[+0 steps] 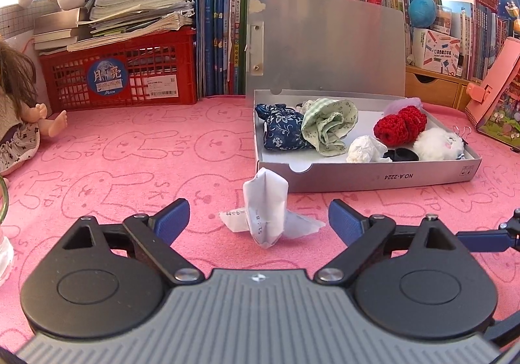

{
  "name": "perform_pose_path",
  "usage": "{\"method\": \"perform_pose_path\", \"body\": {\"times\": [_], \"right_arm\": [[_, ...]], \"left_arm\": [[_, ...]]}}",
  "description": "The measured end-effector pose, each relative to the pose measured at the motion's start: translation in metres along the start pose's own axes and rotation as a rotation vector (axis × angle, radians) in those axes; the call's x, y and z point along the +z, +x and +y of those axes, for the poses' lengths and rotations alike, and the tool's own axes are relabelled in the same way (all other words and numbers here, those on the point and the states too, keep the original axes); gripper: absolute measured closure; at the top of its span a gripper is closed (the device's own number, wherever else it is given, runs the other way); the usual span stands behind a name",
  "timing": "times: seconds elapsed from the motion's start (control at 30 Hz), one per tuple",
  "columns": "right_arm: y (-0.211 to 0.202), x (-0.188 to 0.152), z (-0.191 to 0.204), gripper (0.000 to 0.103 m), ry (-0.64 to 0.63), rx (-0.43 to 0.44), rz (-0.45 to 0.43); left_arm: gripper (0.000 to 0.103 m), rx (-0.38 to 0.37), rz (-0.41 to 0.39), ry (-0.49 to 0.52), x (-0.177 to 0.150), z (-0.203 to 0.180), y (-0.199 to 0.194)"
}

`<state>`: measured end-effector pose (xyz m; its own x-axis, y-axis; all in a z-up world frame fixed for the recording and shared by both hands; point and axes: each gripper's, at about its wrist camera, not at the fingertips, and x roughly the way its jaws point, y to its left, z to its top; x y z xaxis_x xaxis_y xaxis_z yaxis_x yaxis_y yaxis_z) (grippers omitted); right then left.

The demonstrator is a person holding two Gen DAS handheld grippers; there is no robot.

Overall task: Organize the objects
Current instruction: 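Withdraw both grippers and reach the left gripper to the folded white paper, then grasp the folded white paper with the left gripper while the right gripper grasps another black lid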

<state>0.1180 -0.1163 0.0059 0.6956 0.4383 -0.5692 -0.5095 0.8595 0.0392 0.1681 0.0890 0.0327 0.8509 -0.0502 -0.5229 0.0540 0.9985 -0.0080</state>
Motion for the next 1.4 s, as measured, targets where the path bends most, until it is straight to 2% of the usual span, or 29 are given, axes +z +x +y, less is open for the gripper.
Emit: {"method": "perform_pose_path", "body": {"times": [0.1,0.33,0.5,0.7,0.93,0.97,1.07,1.1,1.17,1.4], "right_arm": [[0.005,-0.003,0.000,0.022,0.024,0.011,0.024],[0.006,-0.003,0.010,0.031,-0.026,-0.020,0.027],[0.006,-0.003,0.014,0.037,-0.046,-0.026,0.028],[0.005,-0.004,0.018,0.043,-0.063,-0.031,0.023],[0.005,-0.004,0.016,0.043,-0.056,-0.024,0.024],[0.005,-0.005,0.015,0.046,-0.058,-0.024,0.023],[0.003,-0.005,0.017,0.067,-0.059,-0.028,0.015],[0.002,-0.005,0.018,0.067,-0.055,-0.031,0.016],[0.000,-0.005,0.019,0.067,-0.042,-0.022,0.013],[-0.009,-0.005,0.017,0.067,-0.037,-0.066,-0.004]], "left_arm": [[0.008,0.021,0.007,-0.017,0.001,-0.002,0.009],[0.011,0.034,0.042,-0.065,0.004,0.000,0.026],[0.034,0.036,0.083,-0.093,0.003,0.005,0.034],[0.037,0.053,0.084,-0.083,0.003,0.003,0.034],[0.041,0.072,0.086,-0.072,0.002,0.002,0.033],[0.046,0.080,0.084,-0.073,0.002,0.002,0.033],[0.060,0.105,0.079,-0.081,0.002,0.003,0.030],[0.067,0.111,0.079,-0.083,0.002,0.003,0.029],[0.073,0.111,0.078,-0.083,0.000,0.003,0.024],[0.073,0.069,0.040,-0.040,-0.002,-0.007,-0.002]]}}
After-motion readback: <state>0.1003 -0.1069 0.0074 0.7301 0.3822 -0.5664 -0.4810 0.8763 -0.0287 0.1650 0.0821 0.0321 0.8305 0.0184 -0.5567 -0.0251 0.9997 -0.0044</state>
